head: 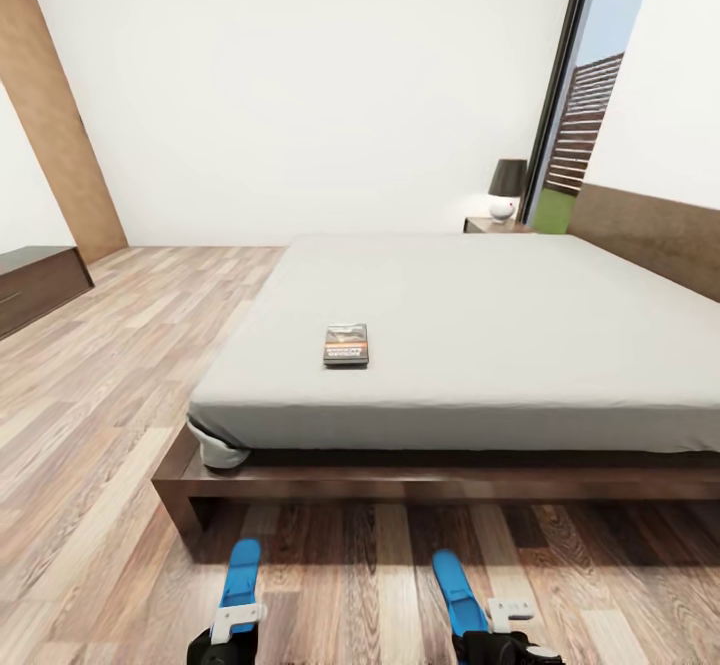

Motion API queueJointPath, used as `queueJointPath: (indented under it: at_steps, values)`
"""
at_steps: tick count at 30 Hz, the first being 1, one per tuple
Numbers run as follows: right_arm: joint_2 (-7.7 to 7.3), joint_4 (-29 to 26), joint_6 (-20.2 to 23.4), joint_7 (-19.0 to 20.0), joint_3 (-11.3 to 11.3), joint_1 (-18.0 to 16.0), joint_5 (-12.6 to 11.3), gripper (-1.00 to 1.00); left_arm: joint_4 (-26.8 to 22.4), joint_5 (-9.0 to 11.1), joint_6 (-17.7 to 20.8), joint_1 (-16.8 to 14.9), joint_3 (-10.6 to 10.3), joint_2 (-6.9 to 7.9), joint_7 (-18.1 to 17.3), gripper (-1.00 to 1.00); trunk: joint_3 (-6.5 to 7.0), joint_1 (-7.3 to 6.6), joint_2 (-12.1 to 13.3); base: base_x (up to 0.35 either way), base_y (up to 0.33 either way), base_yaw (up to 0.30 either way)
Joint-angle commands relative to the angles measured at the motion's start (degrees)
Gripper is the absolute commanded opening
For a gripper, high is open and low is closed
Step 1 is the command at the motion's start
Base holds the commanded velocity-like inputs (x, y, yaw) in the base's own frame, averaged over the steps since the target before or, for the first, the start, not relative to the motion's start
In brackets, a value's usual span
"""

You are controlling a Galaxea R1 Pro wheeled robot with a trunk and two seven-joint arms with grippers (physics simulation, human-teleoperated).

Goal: In the bedroom, move the book from the bed onto either nightstand, and place the two sandals side by side next to the bed.

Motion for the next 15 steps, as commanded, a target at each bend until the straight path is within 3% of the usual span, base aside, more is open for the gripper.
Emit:
queueJointPath:
  at_steps: [1,10,15]
  values:
    - [-0.18,-1.3,0.4,-0.3,0.2,0.2,-0.4,-1.00,0.0,0.3,-0.1,0.0,-0.5,0.03,0.3,-1.00,-0.28,0.01,0.0,0.000,0.000,0.000]
    - [-1.80,-16.6,9.4,-0.4,-0.1,5.4,-0.4,-1.00,-0.1,0.3,-0.1,-0.1,-0.4,0.03,-0.4,-1.00,-2.27,0.24,-0.2,0.000,0.000,0.000]
    - [-2.34,-20.0,11.7,-0.4,-0.3,6.4,-0.5,-1.00,-0.2,0.3,-0.2,-0.1,-0.4,0.06,-0.5,-1.00,-3.38,0.37,-0.2,0.000,0.000,0.000]
